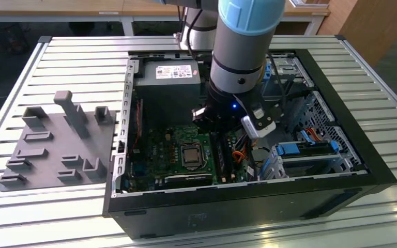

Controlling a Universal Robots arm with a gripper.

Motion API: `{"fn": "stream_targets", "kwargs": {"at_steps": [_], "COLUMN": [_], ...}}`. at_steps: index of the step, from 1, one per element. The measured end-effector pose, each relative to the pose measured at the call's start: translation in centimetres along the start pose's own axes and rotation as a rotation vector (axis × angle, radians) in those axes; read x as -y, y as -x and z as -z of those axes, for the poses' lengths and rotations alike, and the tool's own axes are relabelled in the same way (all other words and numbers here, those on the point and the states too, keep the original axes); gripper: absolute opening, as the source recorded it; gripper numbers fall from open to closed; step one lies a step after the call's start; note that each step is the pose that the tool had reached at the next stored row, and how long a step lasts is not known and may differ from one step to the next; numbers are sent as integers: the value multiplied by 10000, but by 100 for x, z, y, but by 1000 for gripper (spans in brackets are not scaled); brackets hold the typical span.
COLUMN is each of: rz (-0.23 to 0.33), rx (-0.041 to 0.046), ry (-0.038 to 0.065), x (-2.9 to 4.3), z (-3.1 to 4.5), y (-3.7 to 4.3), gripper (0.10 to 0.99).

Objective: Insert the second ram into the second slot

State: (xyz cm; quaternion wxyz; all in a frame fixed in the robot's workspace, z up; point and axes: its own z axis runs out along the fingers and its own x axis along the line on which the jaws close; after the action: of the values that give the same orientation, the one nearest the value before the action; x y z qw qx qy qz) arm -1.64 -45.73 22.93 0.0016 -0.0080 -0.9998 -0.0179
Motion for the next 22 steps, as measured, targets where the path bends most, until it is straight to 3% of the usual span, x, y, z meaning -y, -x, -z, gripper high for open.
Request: {"fn": "stream_targets", "kwargs": {"at_steps": [9, 22], "rz": [1, 3], "rx": [1, 2], "ry": [-141, -142], "x": [10, 22], "z": [-20, -59], "y": [1, 2], "gripper": [133, 133]}}
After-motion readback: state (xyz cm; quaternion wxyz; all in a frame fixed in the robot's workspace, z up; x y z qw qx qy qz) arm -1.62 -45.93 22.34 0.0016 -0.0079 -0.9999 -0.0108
